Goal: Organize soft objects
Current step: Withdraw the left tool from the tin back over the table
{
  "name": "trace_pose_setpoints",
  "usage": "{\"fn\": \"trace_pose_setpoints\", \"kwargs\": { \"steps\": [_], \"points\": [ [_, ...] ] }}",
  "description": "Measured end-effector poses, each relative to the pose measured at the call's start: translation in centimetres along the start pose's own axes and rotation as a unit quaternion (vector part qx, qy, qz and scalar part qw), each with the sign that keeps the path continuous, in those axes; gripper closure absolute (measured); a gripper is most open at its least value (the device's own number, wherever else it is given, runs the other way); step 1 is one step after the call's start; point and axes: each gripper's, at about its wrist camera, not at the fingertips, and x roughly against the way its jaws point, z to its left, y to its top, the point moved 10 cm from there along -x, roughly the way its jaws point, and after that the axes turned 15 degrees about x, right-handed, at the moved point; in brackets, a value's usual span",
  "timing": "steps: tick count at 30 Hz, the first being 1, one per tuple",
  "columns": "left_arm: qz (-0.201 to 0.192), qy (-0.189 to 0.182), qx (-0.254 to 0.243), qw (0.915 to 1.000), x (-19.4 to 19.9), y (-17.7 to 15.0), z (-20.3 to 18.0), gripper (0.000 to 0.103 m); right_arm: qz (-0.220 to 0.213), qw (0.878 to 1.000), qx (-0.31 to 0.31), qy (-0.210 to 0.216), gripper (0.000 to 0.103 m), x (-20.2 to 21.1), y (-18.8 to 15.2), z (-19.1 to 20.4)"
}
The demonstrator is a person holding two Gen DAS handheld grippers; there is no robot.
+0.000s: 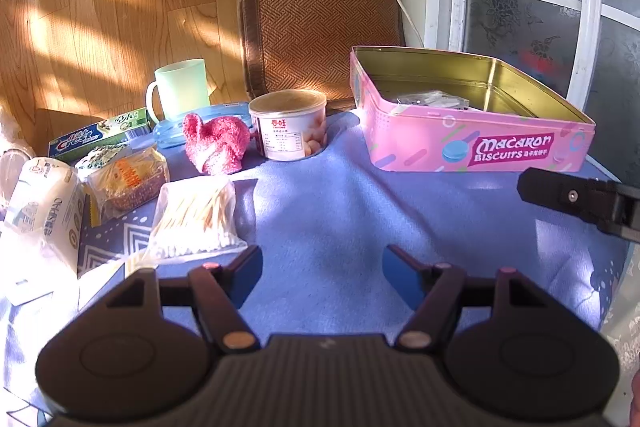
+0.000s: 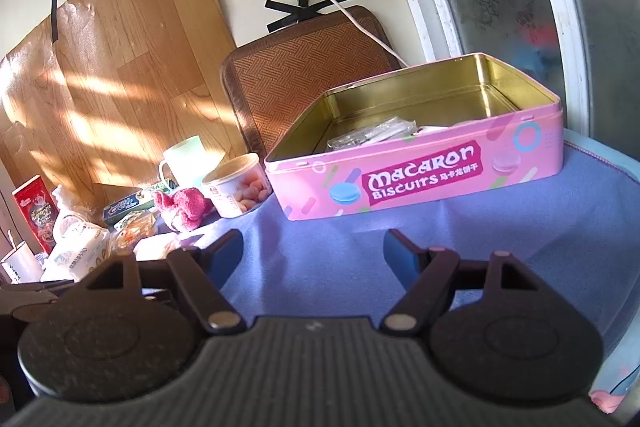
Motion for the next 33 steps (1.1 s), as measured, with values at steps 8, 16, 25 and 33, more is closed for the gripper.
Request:
{"fn": "trace_pose_setpoints", "kwargs": {
  "steps": [8, 16, 25, 33],
  "points": [
    [-0.003, -0.007, -0.001, 1.0, 0.4, -0.1, 0.0, 0.032, -0.009, 1.0, 0.003, -0.007, 0.024, 0.3, 0.2, 0.2],
    [-0.006, -0.013, -0.004, 0.9999, 0.8, -0.1, -0.1, 0.032, -0.018, 1.0, 0.0, -0.014, 0.024, 0.5, 0.6, 0.0],
    [-0.015, -0.019, -0.012, 0.9996, 1.4, -0.1, -0.5, 0.021, -0.022, 1.0, -0.001, -0.017, 0.03, 0.6, 0.7, -0.1],
    [-0.024, -0.021, -0.019, 0.9993, 1.7, -0.1, -0.5, 0.01, -0.018, 1.0, -0.001, -0.016, 0.03, 0.5, 0.5, 0.0]
  ]
}}
